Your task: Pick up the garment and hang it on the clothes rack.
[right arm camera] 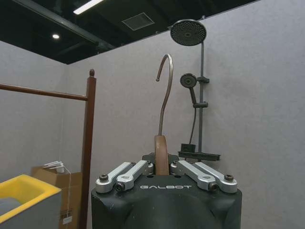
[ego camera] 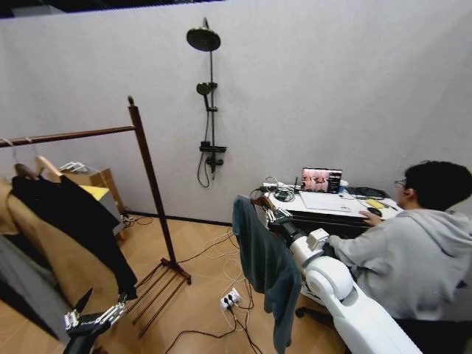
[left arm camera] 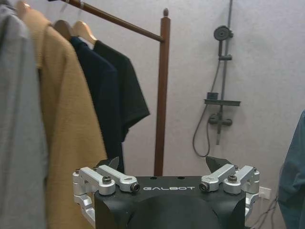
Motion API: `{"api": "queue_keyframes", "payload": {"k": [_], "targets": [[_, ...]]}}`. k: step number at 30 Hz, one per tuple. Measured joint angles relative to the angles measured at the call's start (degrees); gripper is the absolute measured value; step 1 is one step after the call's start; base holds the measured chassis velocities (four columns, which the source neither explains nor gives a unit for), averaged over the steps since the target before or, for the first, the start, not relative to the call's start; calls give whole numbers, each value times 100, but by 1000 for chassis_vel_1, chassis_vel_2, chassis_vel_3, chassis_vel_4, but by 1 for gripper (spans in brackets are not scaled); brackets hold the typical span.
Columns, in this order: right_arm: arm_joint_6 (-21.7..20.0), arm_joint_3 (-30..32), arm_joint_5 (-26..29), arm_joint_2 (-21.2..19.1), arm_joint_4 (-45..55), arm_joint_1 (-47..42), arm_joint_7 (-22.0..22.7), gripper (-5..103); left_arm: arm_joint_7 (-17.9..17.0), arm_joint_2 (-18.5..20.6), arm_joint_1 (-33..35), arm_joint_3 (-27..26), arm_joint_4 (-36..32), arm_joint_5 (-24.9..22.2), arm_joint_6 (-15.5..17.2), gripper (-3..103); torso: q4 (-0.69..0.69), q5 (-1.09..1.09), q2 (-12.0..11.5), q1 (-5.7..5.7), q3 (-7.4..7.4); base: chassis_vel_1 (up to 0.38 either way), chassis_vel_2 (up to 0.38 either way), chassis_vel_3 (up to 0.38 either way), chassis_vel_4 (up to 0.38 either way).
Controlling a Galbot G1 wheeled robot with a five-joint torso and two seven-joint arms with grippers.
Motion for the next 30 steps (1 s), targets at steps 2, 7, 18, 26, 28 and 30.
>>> {"api": "queue_keyframes", "payload": {"k": [2,7,18,26,28,30], "targets": [[0,8,5,-6,9,0,2,10,0,0,0,0,0,0,0,100,0,0,0,0,0,122,109,113,121],[0,29,12,-23,36,9,12,10,0,0,0,0,0,0,0,100,0,0,0,-1,0,129,127,130,128],[-2,83,91,-74,-7,117,26,10,0,0,0,0,0,0,0,100,0,2,0,0,0,128,122,128,122],[22,163,51,-64,-277,202,152,10,0,0,0,0,0,0,0,100,0,0,0,0,0,127,130,127,128],[71,187,28,-52,-384,209,151,10,0,0,0,0,0,0,0,100,1,2,0,0,0,113,122,111,112],[104,204,5,-44,-443,210,146,10,0,0,0,0,0,0,0,100,2,1,0,0,0,117,95,97,102]]}}
